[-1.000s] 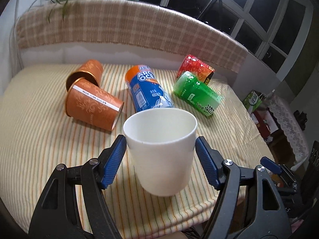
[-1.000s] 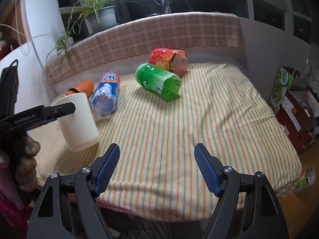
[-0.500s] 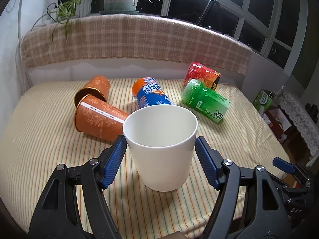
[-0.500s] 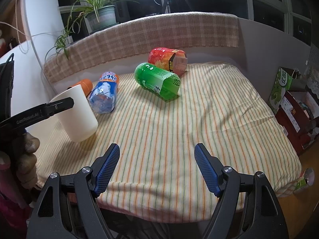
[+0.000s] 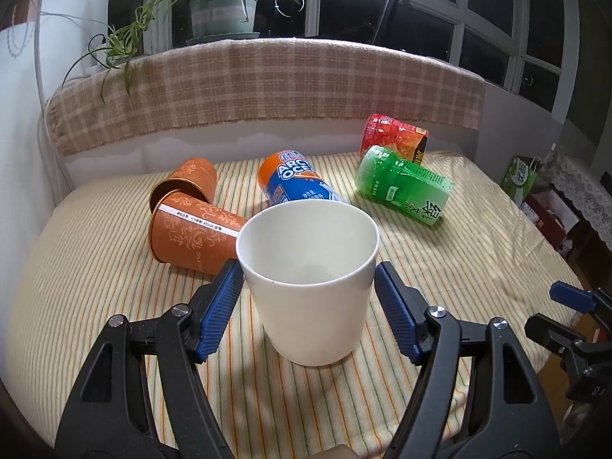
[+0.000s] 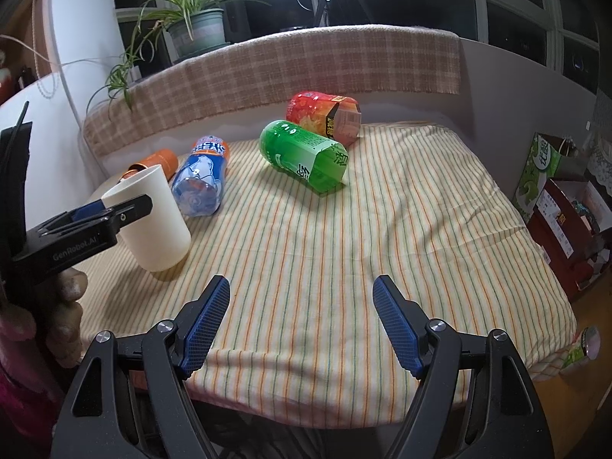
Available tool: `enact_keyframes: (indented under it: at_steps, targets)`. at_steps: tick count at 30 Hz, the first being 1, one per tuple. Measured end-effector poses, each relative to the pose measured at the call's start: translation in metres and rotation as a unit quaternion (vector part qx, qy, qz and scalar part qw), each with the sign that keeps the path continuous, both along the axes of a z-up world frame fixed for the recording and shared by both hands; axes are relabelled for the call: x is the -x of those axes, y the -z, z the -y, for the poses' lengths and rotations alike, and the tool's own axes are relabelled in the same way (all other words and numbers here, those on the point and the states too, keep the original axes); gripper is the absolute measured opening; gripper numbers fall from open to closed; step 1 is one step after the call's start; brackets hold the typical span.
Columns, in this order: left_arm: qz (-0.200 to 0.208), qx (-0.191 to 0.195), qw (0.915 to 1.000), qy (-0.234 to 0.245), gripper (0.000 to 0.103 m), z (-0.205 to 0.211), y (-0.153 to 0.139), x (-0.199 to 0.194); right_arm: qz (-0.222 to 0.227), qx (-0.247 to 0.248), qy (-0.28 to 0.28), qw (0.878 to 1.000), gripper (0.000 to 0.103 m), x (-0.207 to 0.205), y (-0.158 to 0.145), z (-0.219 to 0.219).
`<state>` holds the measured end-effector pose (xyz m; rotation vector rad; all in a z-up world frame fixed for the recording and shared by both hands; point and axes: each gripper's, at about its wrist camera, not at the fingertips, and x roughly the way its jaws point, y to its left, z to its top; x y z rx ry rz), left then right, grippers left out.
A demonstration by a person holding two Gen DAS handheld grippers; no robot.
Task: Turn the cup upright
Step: 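Set the white cup down upright and open the left gripper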
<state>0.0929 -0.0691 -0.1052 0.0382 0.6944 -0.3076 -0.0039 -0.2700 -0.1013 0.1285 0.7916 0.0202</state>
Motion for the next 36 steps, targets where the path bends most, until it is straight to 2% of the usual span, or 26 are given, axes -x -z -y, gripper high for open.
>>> enact_keyframes:
  at_steps: [7, 16, 21, 31, 36]
  targets:
    - [-0.003, 0.0, 1.0, 0.009, 0.073, -0.001, 0.001, 0.006, 0.004, 0.001, -0.001, 1.0, 0.077, 0.0, -0.001, 0.0]
    - [-0.016, 0.017, 0.9995, 0.019, 0.073, -0.005, 0.0, 0.012, 0.01, 0.005, -0.003, 1.0, 0.077, 0.005, -0.003, -0.003]
    - [-0.009, 0.017, 0.9995, 0.026, 0.08, -0.004, -0.002, 0.019, 0.013, 0.005, -0.003, 1.0, 0.077, 0.008, -0.005, -0.004]
    - [-0.002, 0.022, 0.9996, 0.018, 0.081, -0.021, -0.011, 0.037, 0.036, 0.007, -0.007, 0.999, 0.077, 0.012, -0.014, -0.011]
    - [0.024, 0.021, 0.9995, 0.001, 0.081, -0.037, -0.024, 0.054, 0.06, 0.015, -0.009, 0.998, 0.077, 0.013, -0.023, -0.018]
